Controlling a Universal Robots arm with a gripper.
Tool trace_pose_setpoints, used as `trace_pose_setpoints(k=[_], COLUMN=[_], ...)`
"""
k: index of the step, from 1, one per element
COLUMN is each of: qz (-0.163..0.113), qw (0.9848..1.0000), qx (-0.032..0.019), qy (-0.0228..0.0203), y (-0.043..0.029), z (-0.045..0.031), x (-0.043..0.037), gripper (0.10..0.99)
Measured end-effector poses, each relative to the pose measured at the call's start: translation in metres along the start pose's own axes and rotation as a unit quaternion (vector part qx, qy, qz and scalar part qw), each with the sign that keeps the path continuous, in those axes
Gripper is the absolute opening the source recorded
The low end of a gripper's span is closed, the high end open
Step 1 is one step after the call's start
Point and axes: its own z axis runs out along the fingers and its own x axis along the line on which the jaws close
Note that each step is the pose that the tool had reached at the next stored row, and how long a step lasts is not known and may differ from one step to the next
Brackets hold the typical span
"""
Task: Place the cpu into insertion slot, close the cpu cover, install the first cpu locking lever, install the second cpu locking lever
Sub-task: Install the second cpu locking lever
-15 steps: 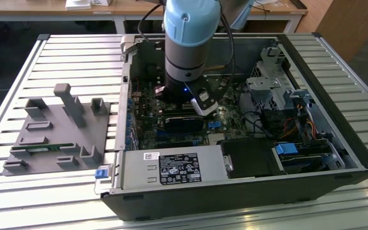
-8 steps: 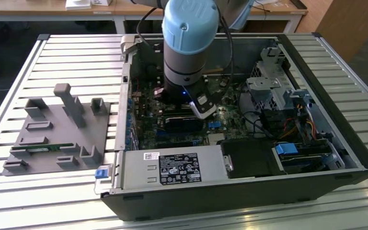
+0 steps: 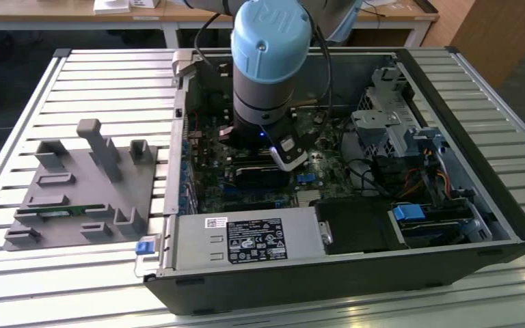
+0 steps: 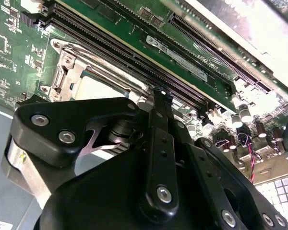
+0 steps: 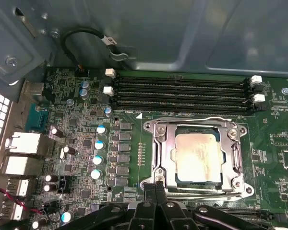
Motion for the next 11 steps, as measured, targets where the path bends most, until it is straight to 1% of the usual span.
trace_pose_setpoints(k=[3, 11], qz=[0.000, 0.000], qw=[1.0000, 0.9999], qx=[-0.0023, -0.0106], qy=[-0.0001, -0.0003], y=[-0.0005, -0.0011], z=[0.0013, 0.0034], x=[0.0002, 0.0024], gripper=[0.106, 0.106])
